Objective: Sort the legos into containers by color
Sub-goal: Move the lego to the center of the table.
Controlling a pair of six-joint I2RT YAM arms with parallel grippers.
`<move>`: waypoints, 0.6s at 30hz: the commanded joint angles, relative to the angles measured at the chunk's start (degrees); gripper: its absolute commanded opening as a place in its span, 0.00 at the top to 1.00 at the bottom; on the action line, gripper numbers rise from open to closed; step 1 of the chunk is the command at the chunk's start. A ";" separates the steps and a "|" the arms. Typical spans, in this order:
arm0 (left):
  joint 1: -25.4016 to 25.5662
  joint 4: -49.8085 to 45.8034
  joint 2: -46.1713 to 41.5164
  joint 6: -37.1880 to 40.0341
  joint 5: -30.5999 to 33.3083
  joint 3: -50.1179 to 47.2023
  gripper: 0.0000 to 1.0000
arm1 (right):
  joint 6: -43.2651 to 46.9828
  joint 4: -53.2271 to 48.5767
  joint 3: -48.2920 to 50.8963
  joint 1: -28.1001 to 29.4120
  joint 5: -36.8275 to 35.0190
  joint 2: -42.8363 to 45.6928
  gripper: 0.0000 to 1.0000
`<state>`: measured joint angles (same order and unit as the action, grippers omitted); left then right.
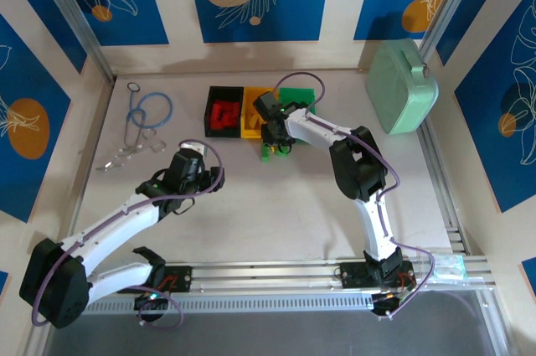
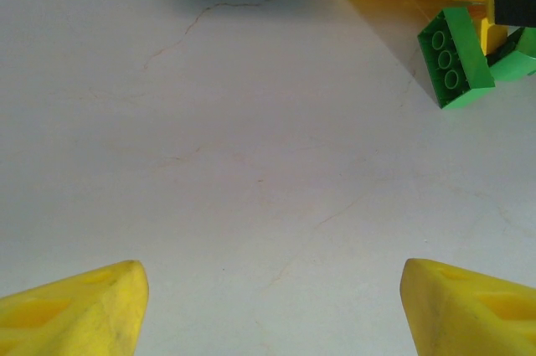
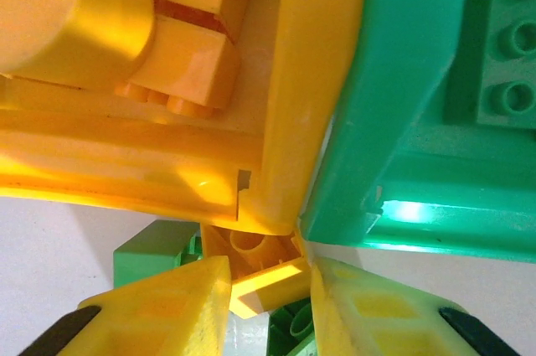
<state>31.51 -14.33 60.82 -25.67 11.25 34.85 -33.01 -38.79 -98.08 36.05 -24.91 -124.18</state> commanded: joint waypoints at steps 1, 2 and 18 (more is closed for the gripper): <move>0.18 0.34 0.08 -0.41 0.88 -0.16 0.21 | -0.60 -1.26 3.95 1.24 -0.40 -0.32 0.68; 0.20 0.32 0.09 -0.35 0.93 -0.13 0.21 | -0.97 -0.81 5.32 1.47 -0.41 0.34 0.68; 0.16 0.71 -0.70 -0.25 0.62 -0.18 0.21 | -4.49 2.58 20.04 6.19 -1.81 15.07 0.66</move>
<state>31.51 -14.13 60.84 -25.65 11.25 34.85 -36.49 -33.87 -78.70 42.68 -26.59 -111.31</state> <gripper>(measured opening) 0.786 0.336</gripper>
